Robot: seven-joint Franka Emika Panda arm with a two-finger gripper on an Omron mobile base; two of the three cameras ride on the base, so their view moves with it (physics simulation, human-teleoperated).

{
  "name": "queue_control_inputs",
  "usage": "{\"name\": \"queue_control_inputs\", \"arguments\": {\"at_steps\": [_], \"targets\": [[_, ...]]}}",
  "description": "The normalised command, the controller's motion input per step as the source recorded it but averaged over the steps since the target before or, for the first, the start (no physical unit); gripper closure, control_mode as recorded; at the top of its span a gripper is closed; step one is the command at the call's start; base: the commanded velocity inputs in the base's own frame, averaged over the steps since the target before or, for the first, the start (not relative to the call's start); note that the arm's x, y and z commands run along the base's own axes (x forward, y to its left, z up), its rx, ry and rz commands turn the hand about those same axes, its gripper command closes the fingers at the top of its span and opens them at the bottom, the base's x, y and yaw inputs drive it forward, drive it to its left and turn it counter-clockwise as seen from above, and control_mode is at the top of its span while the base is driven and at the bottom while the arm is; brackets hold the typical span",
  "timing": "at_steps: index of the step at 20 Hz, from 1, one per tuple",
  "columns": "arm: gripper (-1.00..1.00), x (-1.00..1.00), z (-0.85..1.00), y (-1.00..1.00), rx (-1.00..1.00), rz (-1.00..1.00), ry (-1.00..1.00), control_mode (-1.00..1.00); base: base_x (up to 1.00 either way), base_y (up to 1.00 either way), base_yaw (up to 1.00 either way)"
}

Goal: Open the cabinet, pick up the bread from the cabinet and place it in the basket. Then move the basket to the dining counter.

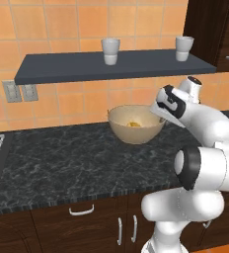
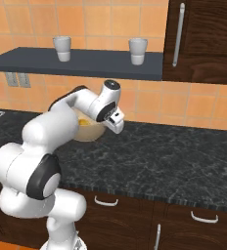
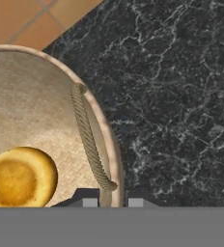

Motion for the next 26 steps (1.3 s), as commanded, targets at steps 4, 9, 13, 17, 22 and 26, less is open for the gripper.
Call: {"name": "queue_control_inputs", "arguments": {"at_steps": [4,9,13,17,22,26], "targets": [[1.0,-0.66,0.05,0.0,0.01,0.0,-0.01,-1.0,0.0,0.0,0.0],[1.0,-0.58,0.05,0.0,0.0,-0.01,0.0,-1.0,0.0,0.0,0.0],[1.0,-0.14,0.05,0.0,0.0,0.0,0.0,1.0,-0.04,0.0,0.0],[1.0,0.0,0.0,0.0,0.0,0.0,0.0,1.0,-0.67,-0.09,-0.12],[1.0,0.0,0.0,0.0,0.0,0.0,0.0,1.0,-0.9,-0.16,-0.67],[1.0,0.0,0.0,0.0,0.0,0.0,0.0,1.0,-0.47,-0.03,-0.86]]}}
